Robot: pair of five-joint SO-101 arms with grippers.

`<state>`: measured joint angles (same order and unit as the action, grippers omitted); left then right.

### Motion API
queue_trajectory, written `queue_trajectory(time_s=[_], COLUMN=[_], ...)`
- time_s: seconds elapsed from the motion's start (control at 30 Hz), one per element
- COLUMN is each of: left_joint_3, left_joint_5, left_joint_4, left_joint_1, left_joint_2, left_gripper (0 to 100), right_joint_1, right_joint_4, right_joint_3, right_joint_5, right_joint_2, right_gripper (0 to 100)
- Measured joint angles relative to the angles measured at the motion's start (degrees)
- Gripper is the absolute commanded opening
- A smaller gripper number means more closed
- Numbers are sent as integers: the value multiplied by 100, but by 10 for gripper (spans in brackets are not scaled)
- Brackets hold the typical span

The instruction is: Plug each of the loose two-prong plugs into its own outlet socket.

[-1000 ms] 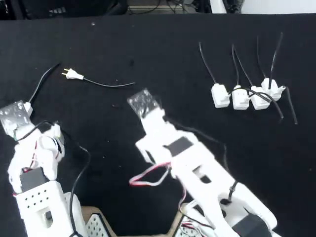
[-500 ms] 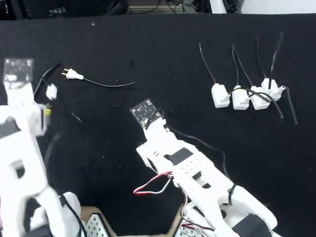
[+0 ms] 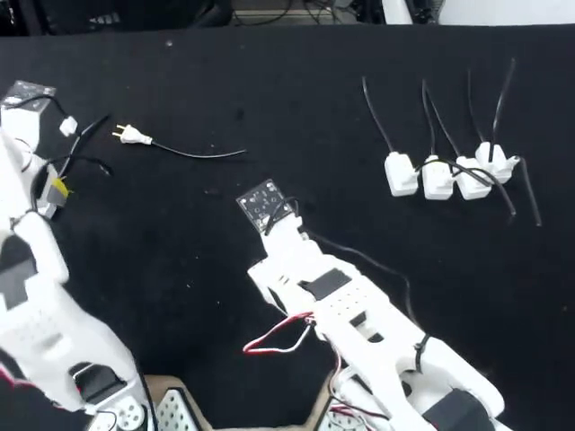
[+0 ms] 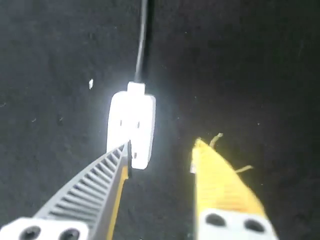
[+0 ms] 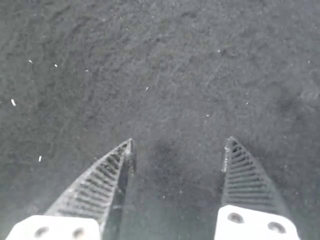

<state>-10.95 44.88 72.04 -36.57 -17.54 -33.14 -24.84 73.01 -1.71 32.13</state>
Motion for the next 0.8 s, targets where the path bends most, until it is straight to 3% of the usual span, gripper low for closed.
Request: queue_trajectory(time_s=[0.37,0.67,0.8], left_joint_3=[-4105,-6321,-6998], left_joint_5=[712,844,844], left_joint_4=[1662,2207,2637], left_joint_1=[-158,-413,-413], left_joint_2=[-2954,-4721,-5081], left_gripper=[278,273,146], right_joint_1=[0,0,0], right_joint_4=[0,0,0], right_joint_3=[0,0,0], right_joint_5=[0,0,0], right_joint_2=[0,0,0], right_gripper=[254,254,254])
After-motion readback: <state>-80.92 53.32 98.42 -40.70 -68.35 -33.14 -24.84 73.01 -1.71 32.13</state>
